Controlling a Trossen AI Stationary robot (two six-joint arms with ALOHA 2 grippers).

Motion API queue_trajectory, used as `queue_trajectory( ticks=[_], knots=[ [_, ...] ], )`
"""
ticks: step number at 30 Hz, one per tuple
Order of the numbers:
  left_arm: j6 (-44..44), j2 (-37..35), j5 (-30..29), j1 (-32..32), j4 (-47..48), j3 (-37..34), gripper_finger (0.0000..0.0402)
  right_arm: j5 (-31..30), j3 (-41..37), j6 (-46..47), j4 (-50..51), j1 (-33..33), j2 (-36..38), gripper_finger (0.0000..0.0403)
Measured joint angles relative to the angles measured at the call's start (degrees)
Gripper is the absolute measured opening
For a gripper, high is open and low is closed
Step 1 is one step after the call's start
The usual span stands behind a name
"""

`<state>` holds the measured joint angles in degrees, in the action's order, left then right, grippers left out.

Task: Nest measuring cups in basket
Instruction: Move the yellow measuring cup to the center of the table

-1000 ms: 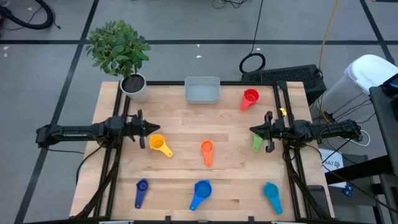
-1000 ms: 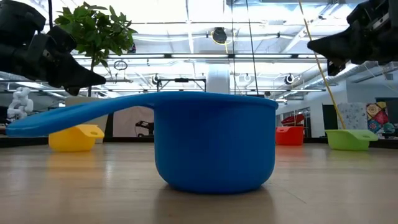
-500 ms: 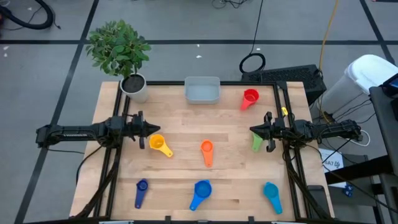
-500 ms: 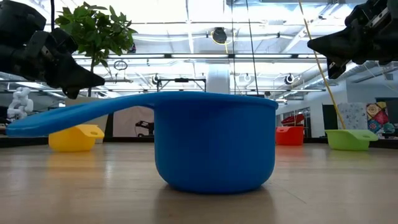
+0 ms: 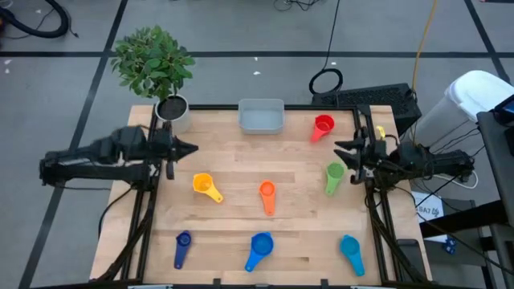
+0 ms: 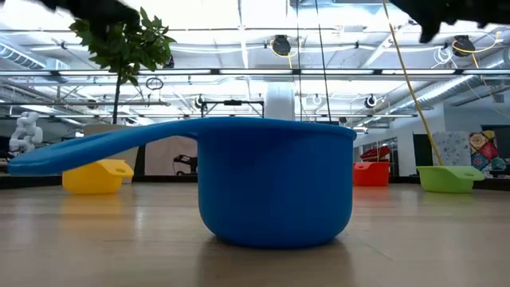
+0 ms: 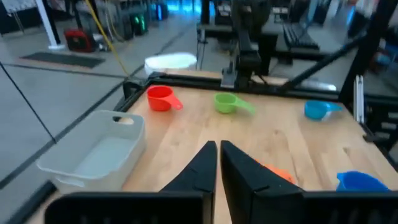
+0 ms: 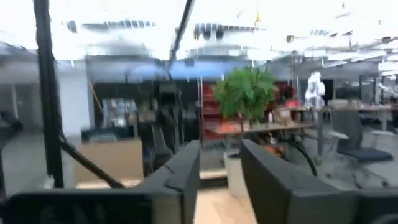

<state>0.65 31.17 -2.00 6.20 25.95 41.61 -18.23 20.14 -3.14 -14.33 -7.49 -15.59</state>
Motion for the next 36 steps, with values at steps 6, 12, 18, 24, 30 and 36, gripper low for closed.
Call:
queue_trajectory(
  ticks=[6, 12, 18, 24, 30, 36],
  knots=[
    [-5.9, 15.1, -2.2, -2.8, 21.8, 16.0, 0.0055, -0.6, 17.3, -3.1, 10.4, 0.0, -17.9, 0.0182],
    [-6.7, 27.5, -7.9, -6.0, 37.3, 21.6, 0.0161, -1.8, 29.7, -7.9, 16.9, 0.0, -30.9, 0.0213],
    [-6.2, 36.4, -9.0, -8.2, 41.4, 26.0, 0.0264, -4.8, 39.0, -12.1, 22.8, 0.0, -38.3, 0.0224],
    [-6.4, 44.6, -9.0, -11.3, 48.3, 31.9, 0.0312, -7.7, 47.6, -12.6, 34.4, -0.1, -46.3, 0.0224],
    [-5.5, 49.7, -6.7, -15.5, 55.2, 32.2, 0.0318, -7.3, 49.4, -10.0, 37.6, -1.3, -49.3, 0.0224],
    [-1.5, 50.3, -5.6, -20.2, 51.9, 31.6, 0.0288, -7.4, 49.4, -7.5, 38.6, -2.5, -49.3, 0.0224]
  ],
)
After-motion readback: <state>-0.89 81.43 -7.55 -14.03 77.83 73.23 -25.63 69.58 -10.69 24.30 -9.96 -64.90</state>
